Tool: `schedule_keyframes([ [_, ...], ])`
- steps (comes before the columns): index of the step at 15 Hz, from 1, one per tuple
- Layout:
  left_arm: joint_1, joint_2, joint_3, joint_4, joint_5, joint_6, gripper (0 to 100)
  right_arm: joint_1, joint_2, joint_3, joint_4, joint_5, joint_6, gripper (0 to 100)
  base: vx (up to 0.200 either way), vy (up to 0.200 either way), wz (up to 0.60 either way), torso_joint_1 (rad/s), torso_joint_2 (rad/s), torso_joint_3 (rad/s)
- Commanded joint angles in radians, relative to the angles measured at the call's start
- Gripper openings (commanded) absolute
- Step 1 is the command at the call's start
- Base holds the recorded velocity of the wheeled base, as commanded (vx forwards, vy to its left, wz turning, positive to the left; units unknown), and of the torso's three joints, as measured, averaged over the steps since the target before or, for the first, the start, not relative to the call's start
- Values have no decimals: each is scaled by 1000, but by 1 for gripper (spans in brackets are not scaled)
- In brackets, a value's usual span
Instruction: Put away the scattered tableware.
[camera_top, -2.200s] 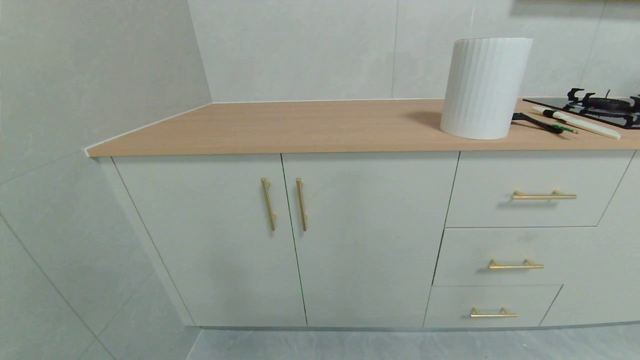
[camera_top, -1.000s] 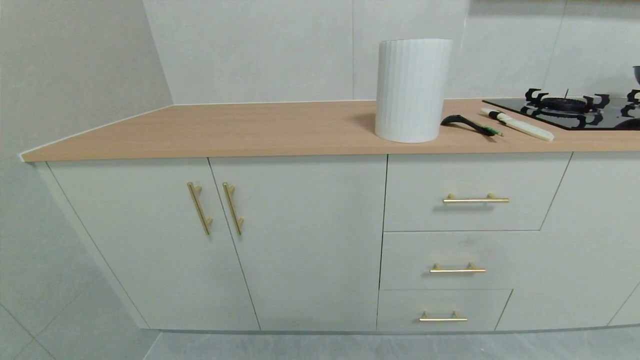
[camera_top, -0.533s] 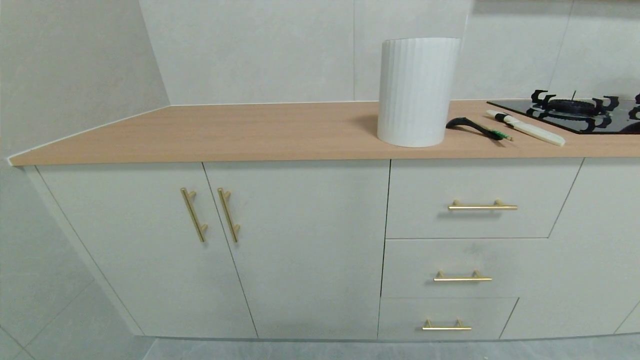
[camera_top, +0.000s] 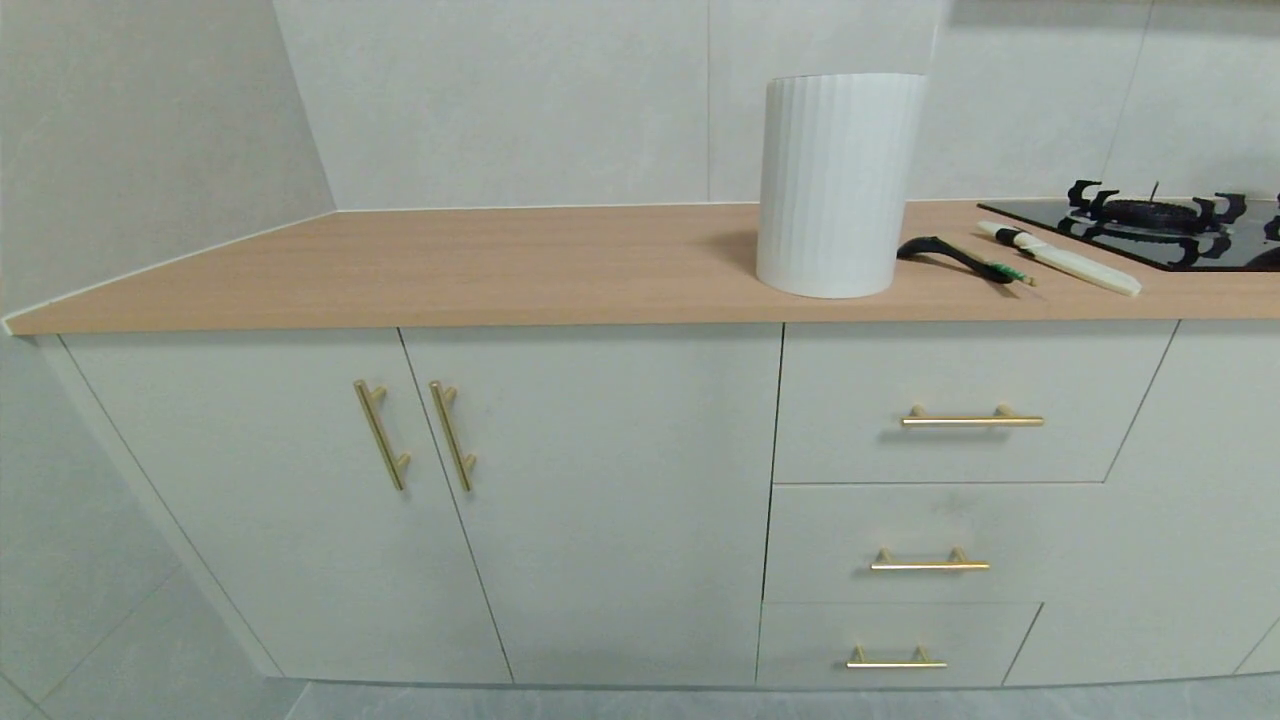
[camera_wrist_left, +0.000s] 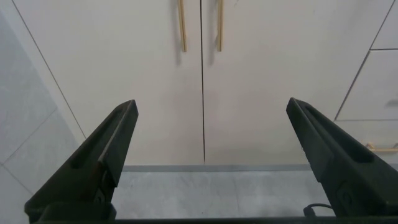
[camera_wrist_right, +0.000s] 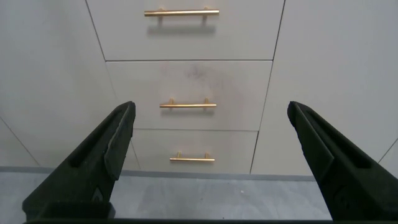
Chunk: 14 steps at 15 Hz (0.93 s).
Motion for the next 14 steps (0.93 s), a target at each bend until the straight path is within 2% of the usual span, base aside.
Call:
schedule_keyframes([
  [1,0,0,0,0,0,0,100,0,1,0,0,0,-1,100,0,0,0,0,0,0],
  [7,0,0,0,0,0,0,100,0,1,-3,-6,-12,-17,100,0,0,0,0,0,0],
  [8,0,0,0,0,0,-1,100,3,9,-124,-3,-29,18,100,0,0,0,0,0,0],
  [9,0,0,0,0,0,0,100,8,56,-178,46,-20,62,100,0,0,0,0,0,0],
  [10,0,0,0,0,0,-1,100,20,118,-206,112,8,44,100,0,0,0,0,0,0],
  [13,0,0,0,0,0,-1,100,62,296,-209,126,44,-36,100,0,0,0,0,0,0],
  [14,0,0,0,0,0,-1,100,83,471,-233,111,46,-53,100,0,0,0,0,0,0],
])
